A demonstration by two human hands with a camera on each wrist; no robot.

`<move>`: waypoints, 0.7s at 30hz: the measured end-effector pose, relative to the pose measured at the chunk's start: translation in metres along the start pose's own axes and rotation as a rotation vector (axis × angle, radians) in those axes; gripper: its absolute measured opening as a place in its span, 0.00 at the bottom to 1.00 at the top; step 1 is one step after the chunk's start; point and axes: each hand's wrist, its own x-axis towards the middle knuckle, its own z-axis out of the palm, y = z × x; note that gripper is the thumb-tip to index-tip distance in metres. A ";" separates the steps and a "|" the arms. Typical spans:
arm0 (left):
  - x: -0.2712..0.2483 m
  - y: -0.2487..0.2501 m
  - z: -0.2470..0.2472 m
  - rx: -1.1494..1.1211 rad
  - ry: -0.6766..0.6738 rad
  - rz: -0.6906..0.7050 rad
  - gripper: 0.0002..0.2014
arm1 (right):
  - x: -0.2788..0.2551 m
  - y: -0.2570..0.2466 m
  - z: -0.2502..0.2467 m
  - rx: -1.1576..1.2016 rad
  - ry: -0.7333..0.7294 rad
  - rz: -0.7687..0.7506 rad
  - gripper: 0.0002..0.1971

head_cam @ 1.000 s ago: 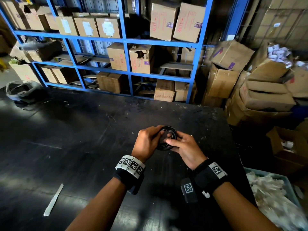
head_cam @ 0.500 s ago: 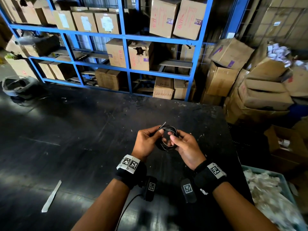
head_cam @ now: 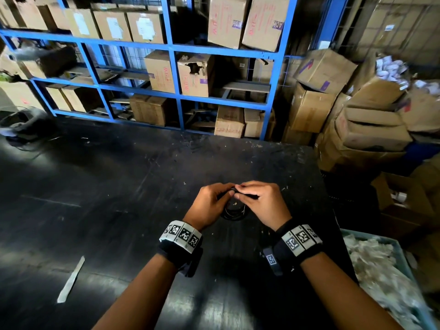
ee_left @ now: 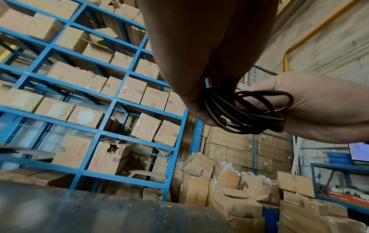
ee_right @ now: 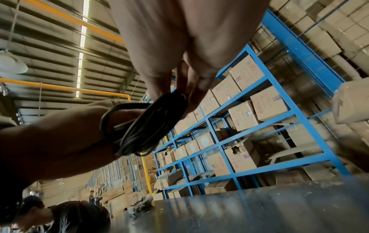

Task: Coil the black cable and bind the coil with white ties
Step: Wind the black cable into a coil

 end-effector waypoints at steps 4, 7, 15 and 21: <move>0.001 0.002 -0.002 -0.144 -0.051 -0.097 0.17 | 0.003 -0.001 -0.006 -0.014 0.026 0.000 0.11; -0.005 0.006 0.001 -0.372 -0.085 -0.201 0.28 | 0.001 -0.003 -0.009 -0.032 0.074 -0.017 0.08; -0.006 0.005 0.021 -0.766 0.042 -0.359 0.08 | -0.018 0.001 -0.003 -0.086 0.223 0.046 0.08; -0.010 0.014 0.034 -1.029 0.089 -0.369 0.09 | -0.032 -0.003 0.005 -0.031 0.318 0.103 0.08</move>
